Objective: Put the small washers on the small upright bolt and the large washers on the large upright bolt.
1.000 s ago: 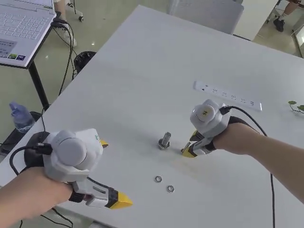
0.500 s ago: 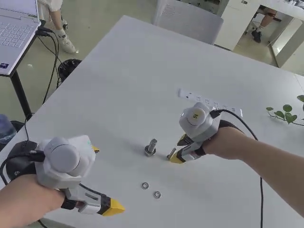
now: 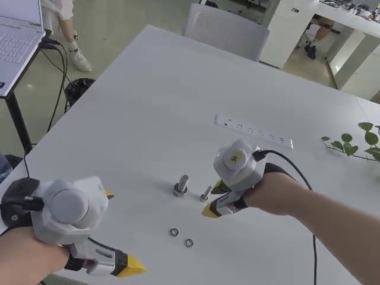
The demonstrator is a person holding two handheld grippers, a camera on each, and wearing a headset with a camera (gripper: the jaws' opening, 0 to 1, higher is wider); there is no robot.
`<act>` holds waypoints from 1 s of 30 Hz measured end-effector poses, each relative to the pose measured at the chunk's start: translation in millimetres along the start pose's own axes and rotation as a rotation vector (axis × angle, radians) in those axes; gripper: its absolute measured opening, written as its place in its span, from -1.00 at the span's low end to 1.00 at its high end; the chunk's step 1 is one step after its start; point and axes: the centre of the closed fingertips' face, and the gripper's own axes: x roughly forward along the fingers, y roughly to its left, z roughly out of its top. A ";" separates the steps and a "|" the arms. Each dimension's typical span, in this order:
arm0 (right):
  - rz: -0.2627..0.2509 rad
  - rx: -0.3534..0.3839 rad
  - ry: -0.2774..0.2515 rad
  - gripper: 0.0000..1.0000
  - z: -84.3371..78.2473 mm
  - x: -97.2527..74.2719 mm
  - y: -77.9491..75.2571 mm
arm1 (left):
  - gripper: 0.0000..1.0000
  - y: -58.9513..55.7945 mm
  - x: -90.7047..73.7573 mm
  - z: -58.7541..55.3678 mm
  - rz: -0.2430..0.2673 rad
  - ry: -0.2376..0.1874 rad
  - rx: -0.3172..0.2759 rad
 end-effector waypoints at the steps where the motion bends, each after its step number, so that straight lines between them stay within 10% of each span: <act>1: 0.001 0.000 -0.001 -0.24 0.0 0.0 2.9 | 0.92 -0.1 0.6 -1.9 -0.002 0.001 0.000; 30: 0.034 0.002 -0.002 -0.23 -9.5 18.5 49.8 | 0.85 0.6 2.1 -4.2 -0.014 0.016 0.017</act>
